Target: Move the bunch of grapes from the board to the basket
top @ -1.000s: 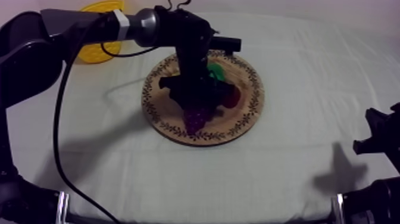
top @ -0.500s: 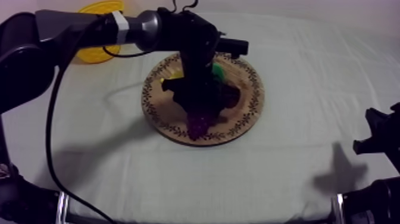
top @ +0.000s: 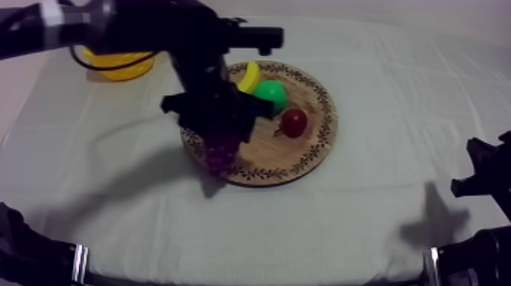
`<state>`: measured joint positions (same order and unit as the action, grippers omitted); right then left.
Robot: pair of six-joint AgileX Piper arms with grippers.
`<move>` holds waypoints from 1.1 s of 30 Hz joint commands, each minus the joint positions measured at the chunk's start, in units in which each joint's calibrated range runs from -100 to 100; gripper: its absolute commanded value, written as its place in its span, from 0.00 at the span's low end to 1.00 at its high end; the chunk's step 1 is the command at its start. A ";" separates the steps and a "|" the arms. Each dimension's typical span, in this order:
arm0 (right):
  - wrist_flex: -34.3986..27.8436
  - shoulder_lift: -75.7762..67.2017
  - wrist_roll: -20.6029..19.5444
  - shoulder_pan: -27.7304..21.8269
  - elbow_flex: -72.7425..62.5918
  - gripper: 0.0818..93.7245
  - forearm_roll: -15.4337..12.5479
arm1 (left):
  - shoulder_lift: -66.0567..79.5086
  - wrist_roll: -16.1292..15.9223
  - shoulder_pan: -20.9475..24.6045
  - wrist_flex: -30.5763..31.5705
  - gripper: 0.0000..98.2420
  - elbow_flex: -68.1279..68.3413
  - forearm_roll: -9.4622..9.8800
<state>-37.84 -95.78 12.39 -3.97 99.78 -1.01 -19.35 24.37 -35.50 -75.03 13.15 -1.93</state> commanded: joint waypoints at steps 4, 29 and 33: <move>0.01 0.02 -0.01 -0.01 -0.01 0.00 0.01 | 12.54 -1.53 4.46 0.09 0.39 8.46 0.42; 0.01 0.02 -0.01 -0.01 -0.01 0.00 0.01 | 16.00 -9.08 26.16 -1.94 0.39 3.47 2.06; 0.01 0.02 -0.01 -0.01 -0.01 0.00 0.01 | 9.80 -9.48 27.47 -3.93 0.39 -8.24 2.40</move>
<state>-37.84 -95.78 12.39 -3.97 99.78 -1.01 -6.30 15.05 -8.42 -78.69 13.95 0.46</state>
